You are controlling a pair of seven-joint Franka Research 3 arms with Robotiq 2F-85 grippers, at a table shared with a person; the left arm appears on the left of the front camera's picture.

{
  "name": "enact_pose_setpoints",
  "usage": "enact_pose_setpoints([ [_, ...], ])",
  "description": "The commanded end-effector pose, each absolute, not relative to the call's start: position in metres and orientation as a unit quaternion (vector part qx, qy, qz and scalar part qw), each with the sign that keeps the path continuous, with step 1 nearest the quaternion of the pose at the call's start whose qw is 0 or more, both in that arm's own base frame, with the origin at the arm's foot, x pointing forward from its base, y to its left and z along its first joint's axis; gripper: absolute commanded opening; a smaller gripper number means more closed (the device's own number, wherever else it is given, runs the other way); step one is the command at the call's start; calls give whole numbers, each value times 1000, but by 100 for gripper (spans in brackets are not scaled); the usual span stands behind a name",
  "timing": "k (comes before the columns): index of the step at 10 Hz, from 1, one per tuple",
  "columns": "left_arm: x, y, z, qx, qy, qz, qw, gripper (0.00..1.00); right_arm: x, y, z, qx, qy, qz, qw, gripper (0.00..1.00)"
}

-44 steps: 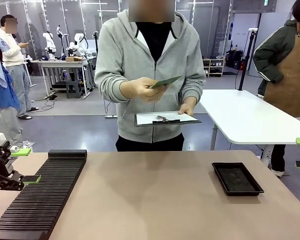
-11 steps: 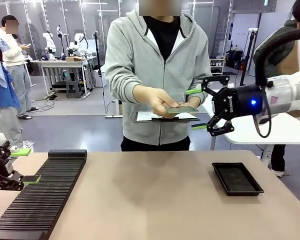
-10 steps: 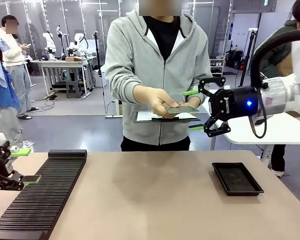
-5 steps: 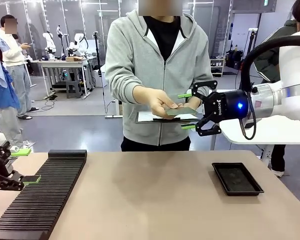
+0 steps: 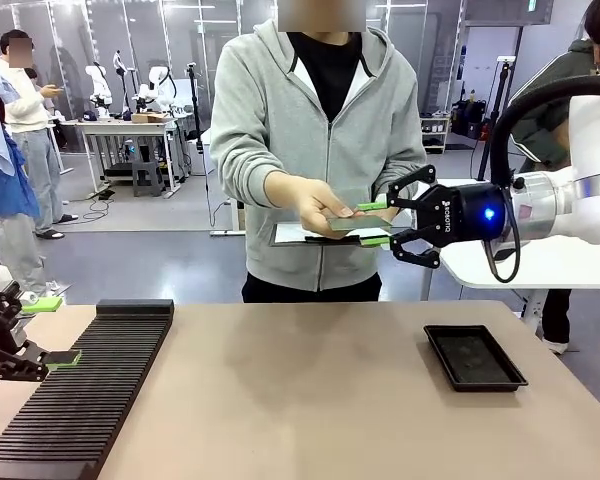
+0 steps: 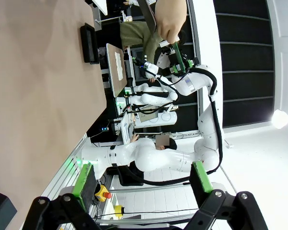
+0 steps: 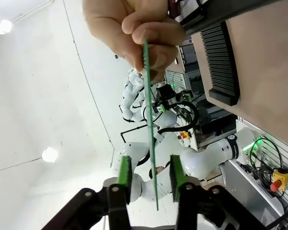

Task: Inspect the PCB.
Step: Pick up the Blank PCB that the human is holding.

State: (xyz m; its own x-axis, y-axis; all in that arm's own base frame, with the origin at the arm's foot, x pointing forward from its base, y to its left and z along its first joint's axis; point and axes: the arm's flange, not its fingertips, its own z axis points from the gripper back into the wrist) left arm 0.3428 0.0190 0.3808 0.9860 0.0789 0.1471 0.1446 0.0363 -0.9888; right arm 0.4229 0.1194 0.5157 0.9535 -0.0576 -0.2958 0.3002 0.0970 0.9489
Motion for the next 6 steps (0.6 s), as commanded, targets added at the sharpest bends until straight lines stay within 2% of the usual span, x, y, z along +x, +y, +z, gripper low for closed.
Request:
enact_pose_setpoints([
  [1, 341, 18, 380, -694, -85, -28, 715, 100, 420, 123, 508, 677, 94, -111, 721, 20],
  [3, 341, 18, 380, -694, -85, -28, 715, 100, 419, 123, 507, 679, 100, -115, 719, 0],
  [6, 341, 18, 380, -694, -85, -28, 715, 100, 416, 122, 504, 683, 101, -109, 715, 0],
])
